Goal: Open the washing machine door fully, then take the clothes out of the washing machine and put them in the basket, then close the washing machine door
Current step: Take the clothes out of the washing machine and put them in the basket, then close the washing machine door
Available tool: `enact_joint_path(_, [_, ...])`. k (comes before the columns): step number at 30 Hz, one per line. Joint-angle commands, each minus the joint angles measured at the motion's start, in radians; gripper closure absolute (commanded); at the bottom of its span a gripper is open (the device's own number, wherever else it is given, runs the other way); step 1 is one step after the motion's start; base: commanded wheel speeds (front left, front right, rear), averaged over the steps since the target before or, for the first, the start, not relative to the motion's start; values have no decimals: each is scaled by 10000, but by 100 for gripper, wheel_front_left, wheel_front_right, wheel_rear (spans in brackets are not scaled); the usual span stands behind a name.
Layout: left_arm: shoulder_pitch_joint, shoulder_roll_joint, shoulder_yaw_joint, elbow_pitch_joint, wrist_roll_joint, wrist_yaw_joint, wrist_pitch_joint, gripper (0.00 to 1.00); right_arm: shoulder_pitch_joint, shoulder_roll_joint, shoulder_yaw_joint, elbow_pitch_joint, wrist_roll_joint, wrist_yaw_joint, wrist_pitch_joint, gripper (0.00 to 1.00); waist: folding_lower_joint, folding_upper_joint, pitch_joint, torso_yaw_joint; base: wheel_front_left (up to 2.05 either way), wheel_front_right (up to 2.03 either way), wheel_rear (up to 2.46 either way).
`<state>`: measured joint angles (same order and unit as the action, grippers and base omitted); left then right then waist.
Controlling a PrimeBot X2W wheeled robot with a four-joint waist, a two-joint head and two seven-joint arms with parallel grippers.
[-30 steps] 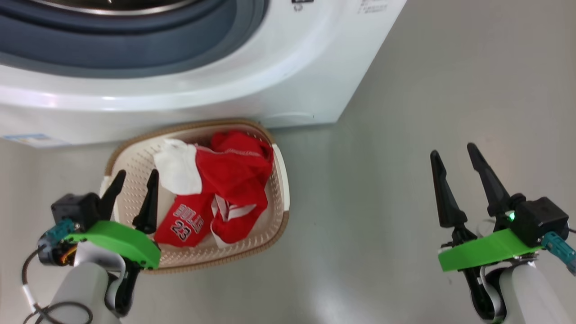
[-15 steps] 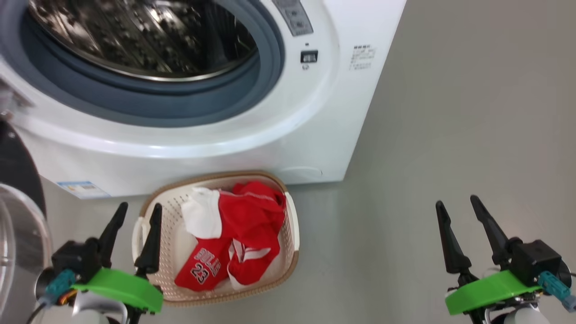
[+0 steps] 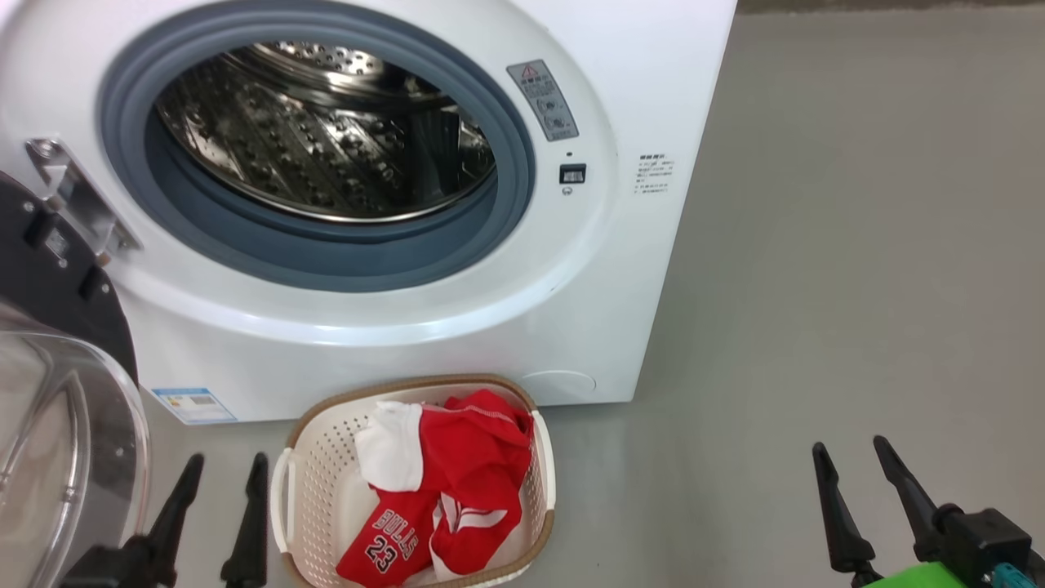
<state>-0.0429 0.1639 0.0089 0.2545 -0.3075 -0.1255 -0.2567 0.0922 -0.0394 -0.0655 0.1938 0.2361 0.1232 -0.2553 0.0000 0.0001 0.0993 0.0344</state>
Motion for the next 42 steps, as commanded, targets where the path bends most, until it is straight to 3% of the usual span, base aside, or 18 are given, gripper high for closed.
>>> enact_joint_path(1, [149, 81, 610, -468, 65, -52, -51, 0, 57, -108, 112, -258, -64, 75, -65, 0, 0, -1, -259, 45, 0, 0, 0])
enact_joint_path(11, [1100, -210, 1056, -1262, 187, -52, -51, 0, 405, -108, -9, -321, -26, 75, -65, 0, 0, -1, -407, 7, 0, 0, 0])
enact_joint_path(42, [1005, -201, 872, -1431, 154, -52, -51, 0, 264, -108, 52, -345, 20, 75, -65, 0, 0, -1, -318, -5, -23, 23, 0])
